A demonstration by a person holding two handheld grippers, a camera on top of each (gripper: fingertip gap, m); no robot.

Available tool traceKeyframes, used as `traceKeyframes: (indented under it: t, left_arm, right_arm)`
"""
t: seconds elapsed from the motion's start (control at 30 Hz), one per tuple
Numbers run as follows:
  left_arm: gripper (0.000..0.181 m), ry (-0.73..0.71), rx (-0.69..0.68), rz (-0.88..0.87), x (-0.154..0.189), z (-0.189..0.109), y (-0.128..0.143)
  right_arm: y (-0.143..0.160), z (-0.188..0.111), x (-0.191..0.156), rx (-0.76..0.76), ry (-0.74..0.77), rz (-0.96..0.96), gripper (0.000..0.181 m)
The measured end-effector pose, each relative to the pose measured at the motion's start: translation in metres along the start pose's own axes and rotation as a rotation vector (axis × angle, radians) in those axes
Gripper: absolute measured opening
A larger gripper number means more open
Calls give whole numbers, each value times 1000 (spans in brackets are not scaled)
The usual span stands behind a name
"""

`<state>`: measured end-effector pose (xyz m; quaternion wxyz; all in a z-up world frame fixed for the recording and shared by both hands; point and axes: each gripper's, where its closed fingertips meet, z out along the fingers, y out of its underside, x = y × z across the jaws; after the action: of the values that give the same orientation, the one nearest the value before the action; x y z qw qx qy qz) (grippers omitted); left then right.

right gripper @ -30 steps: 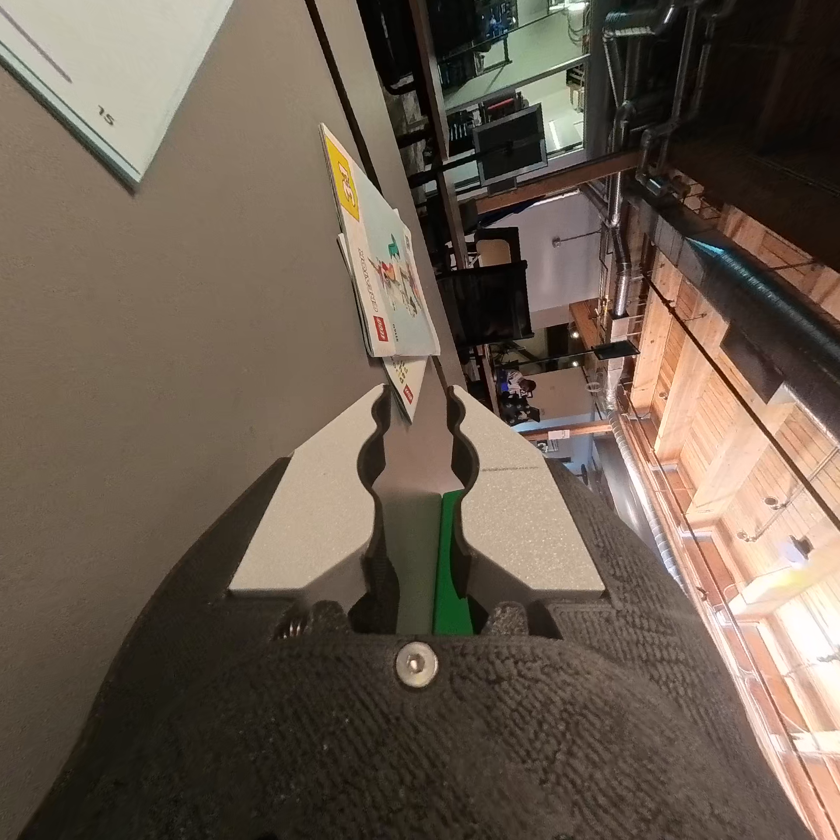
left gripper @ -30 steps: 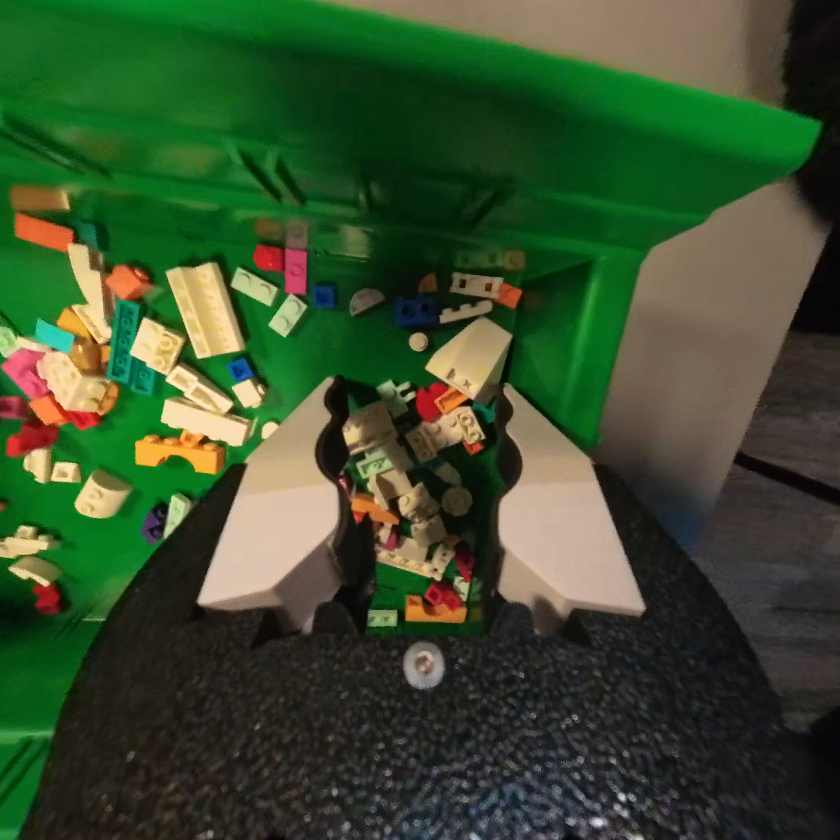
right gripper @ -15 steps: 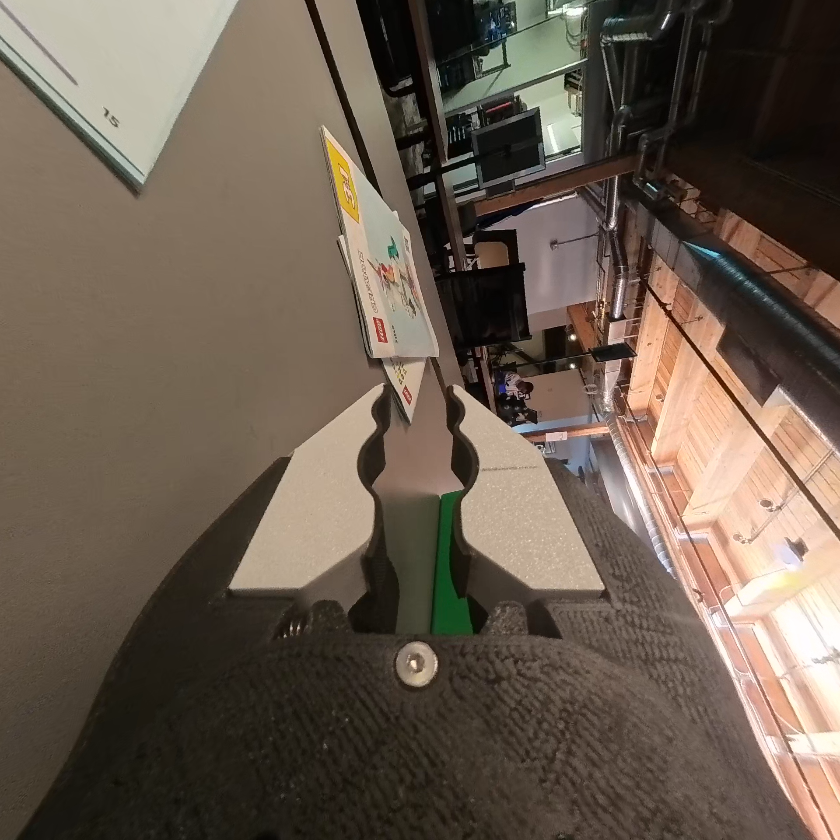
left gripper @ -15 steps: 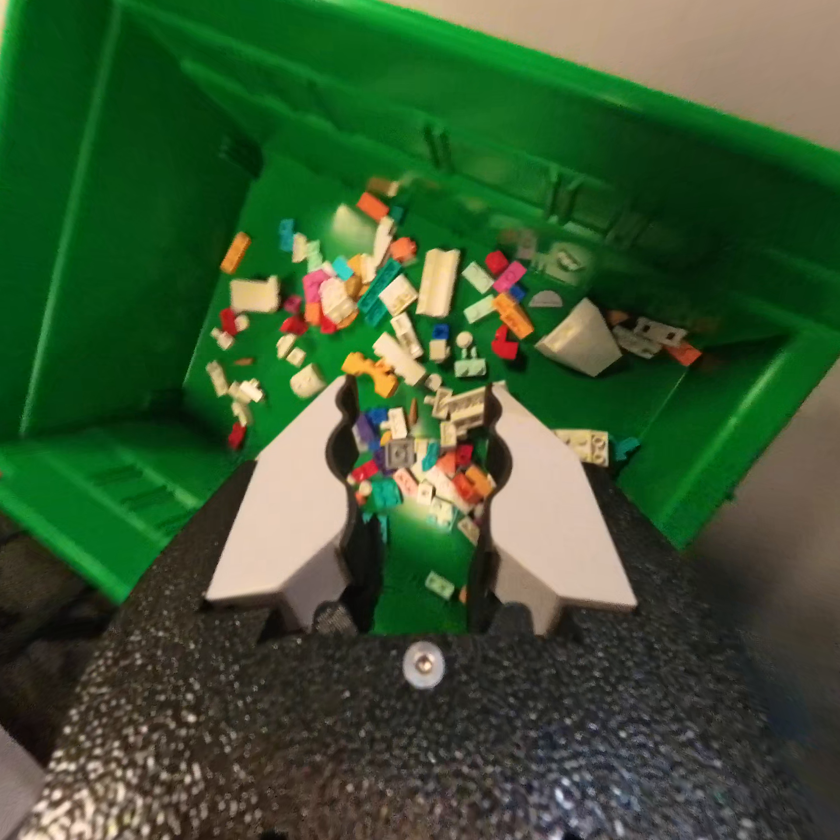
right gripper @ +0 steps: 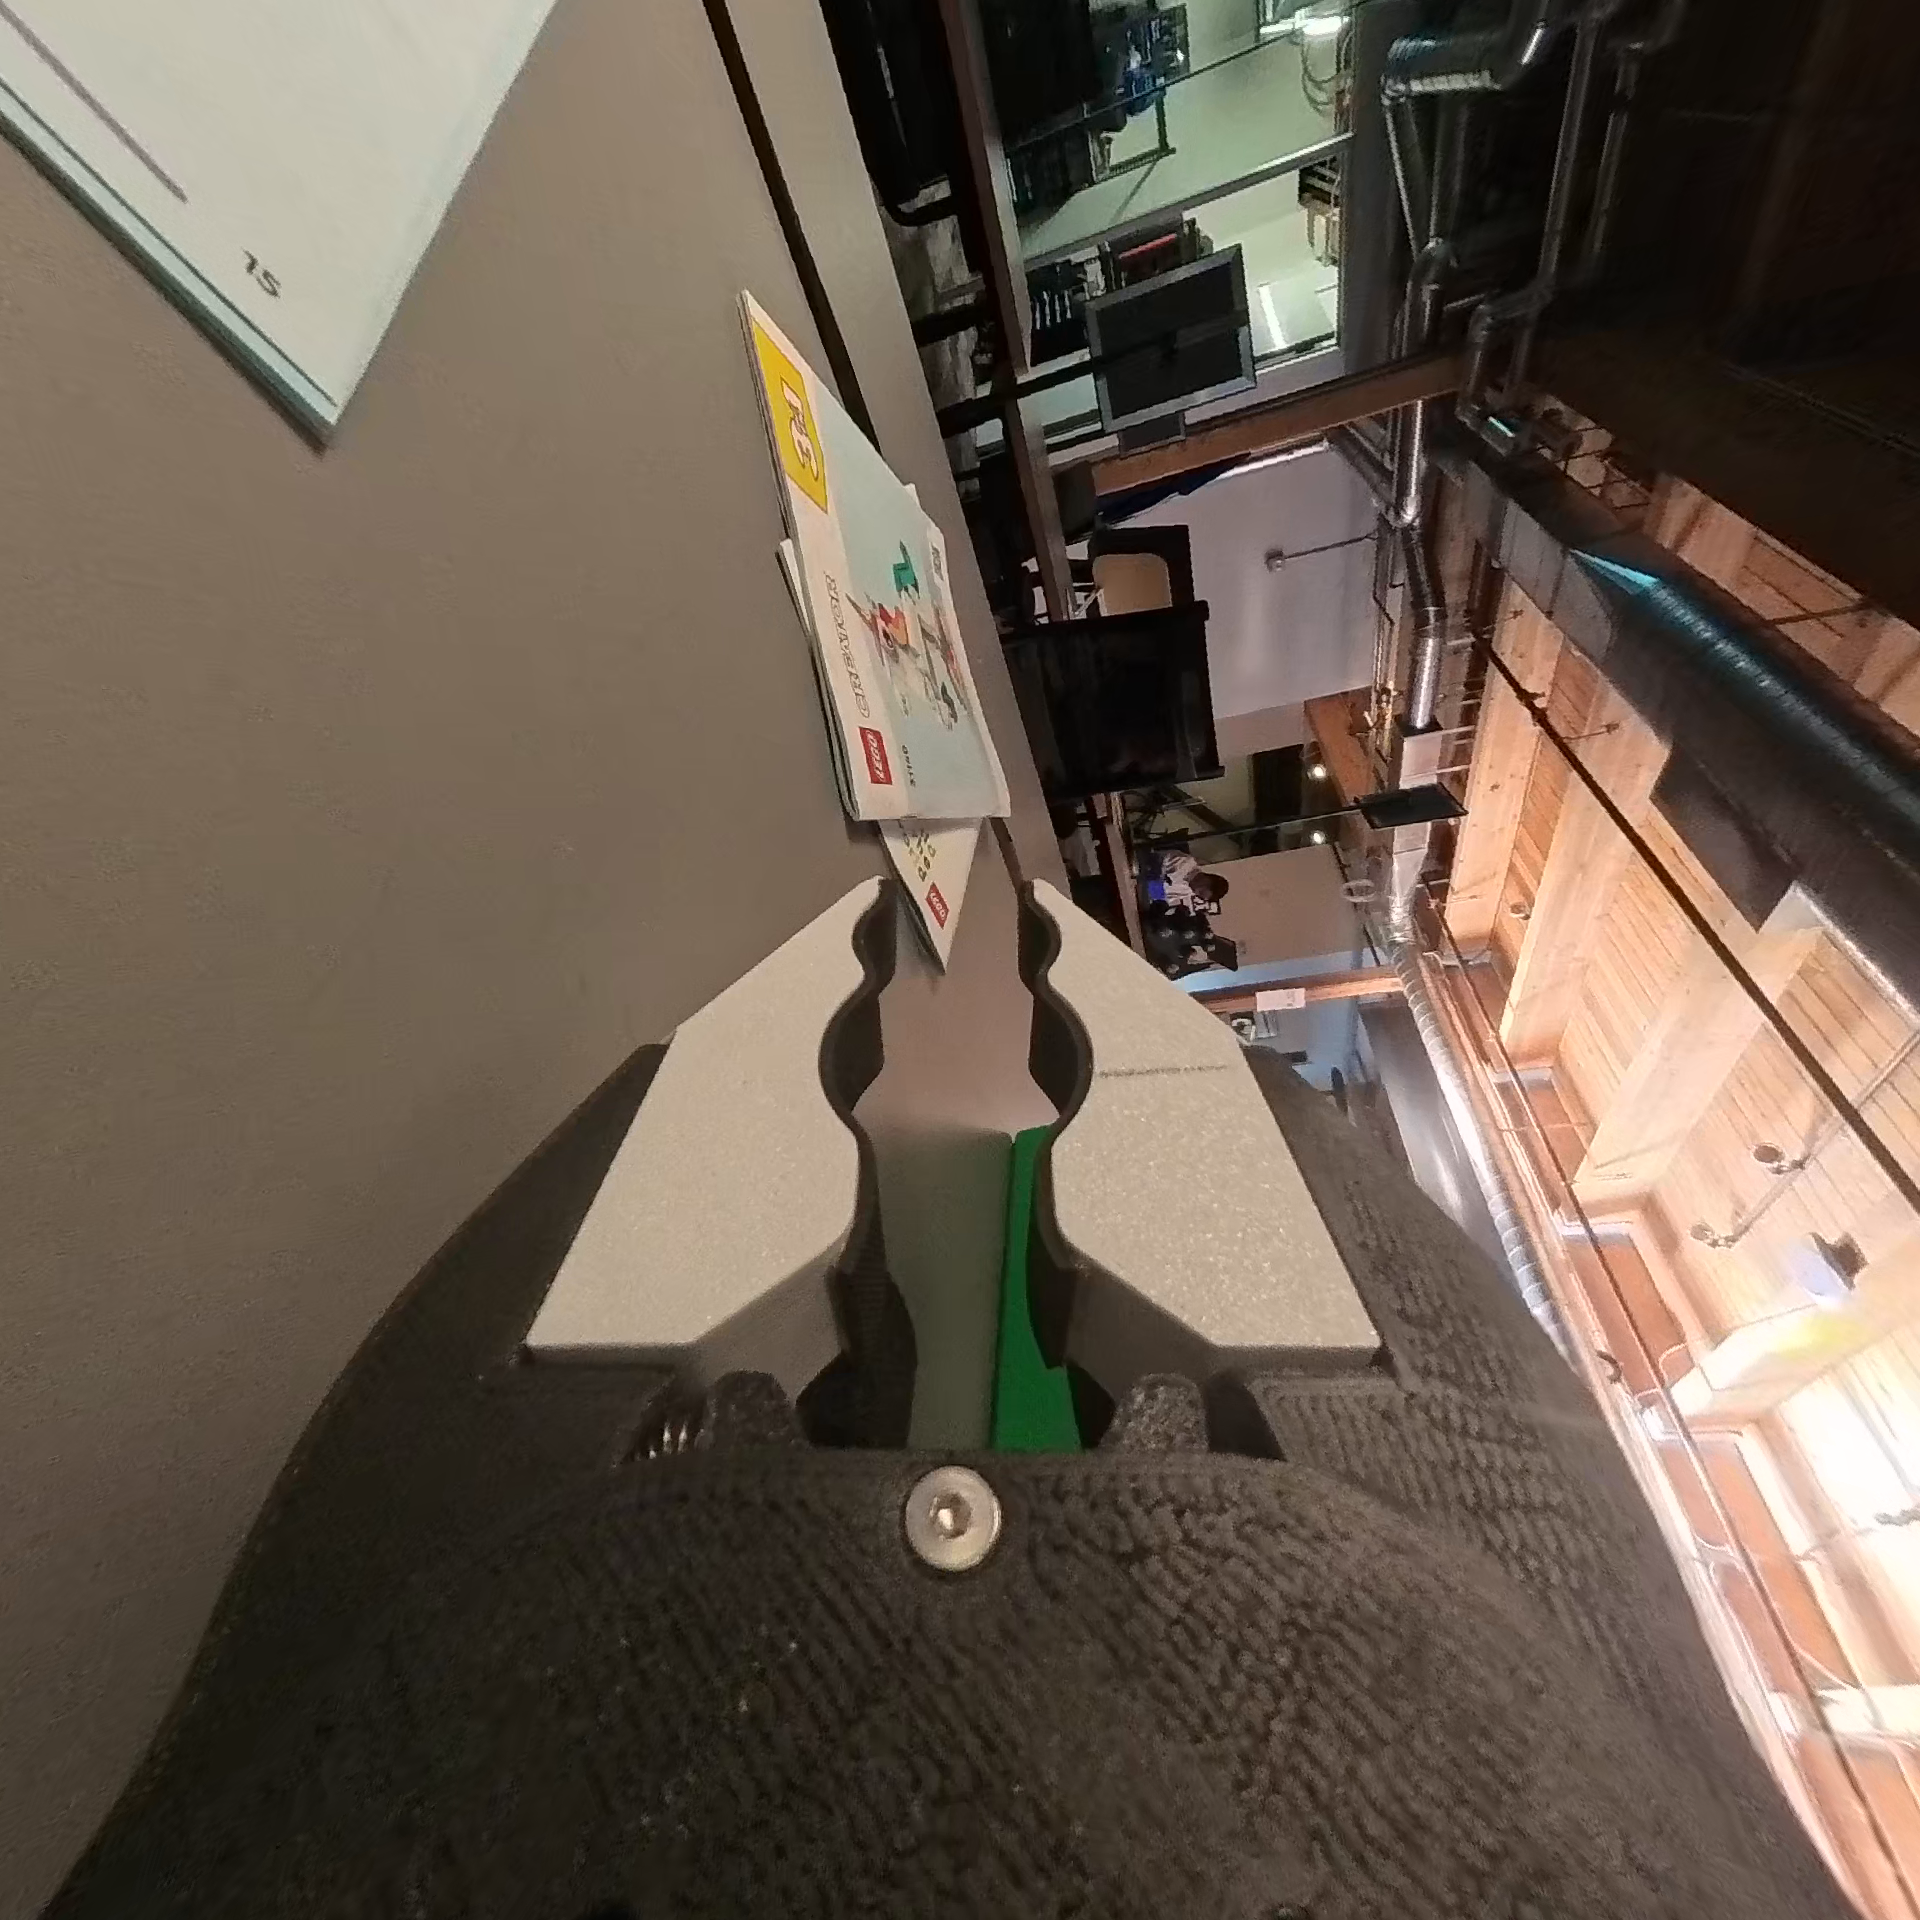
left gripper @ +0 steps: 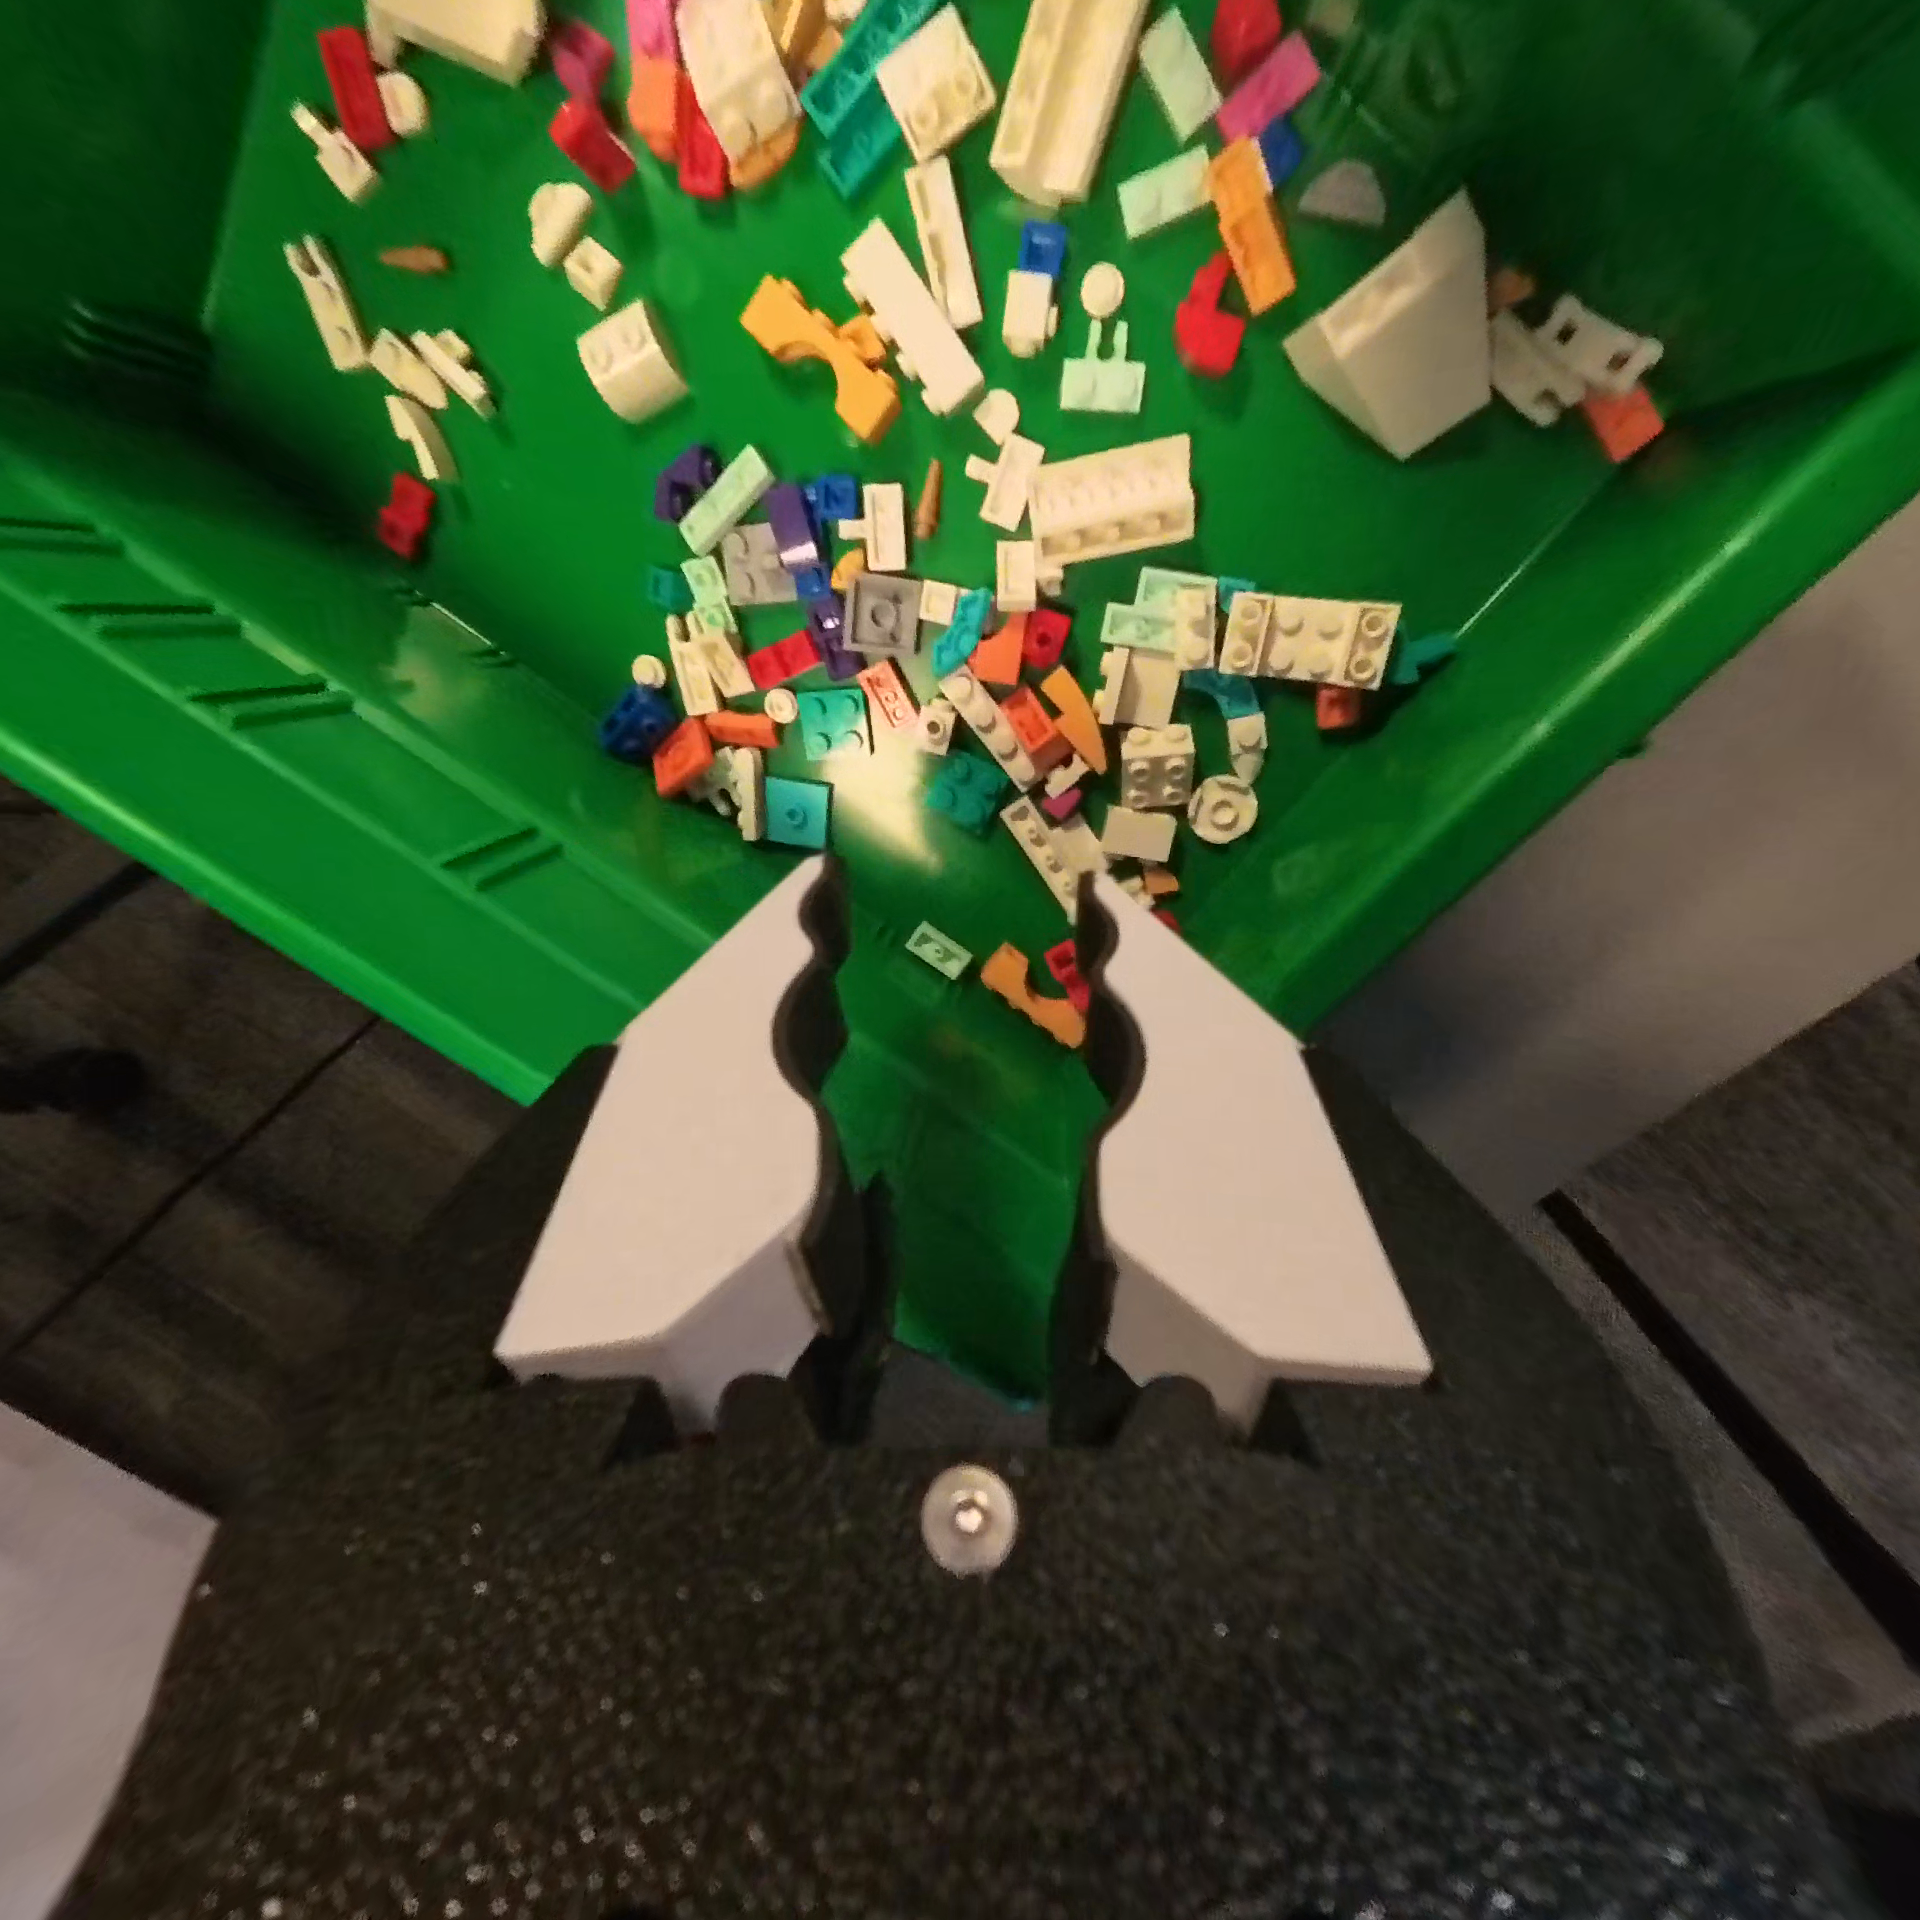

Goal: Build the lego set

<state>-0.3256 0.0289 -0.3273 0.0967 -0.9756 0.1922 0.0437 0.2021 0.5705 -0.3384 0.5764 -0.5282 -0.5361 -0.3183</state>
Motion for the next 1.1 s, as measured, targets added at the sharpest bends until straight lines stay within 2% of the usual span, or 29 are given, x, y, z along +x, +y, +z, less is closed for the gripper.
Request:
traceKeyframes:
  t: [0.17, 0.4, 0.7, 0.8, 0.9, 1.0, 1.1]
  left_arm:
    - [39, 44, -42, -36, 2, 5, 3]
    - [36, -2, -88, -57, -11, 7, 2]
    - [39, 11, -93, -138, -11, 14, 1]
    - [31, -13, -19, -284, -14, 22, -13]
    - [29, 77, 103, -354, 1, 27, -35]
    - [28, 23, 106, -316, -1, 34, -35]
    - [27, 45, 105, -293, 5, 40, -36]
  right_arm:
    - [-1, -1, 1, 7, 3, 1, 21]
    - [-2, -1, 1, 18, 7, 3, 21]
    - [-2, -1, 1, 15, 5, -1, 21]
    - [-2, -1, 0, 14, 3, -2, 21]
    - [-2, -1, 0, 14, 3, -1, 21]
    - [-2, -1, 0, 15, 1, -2, 20]
    - [-2, -1, 0, 16, 1, -2, 20]
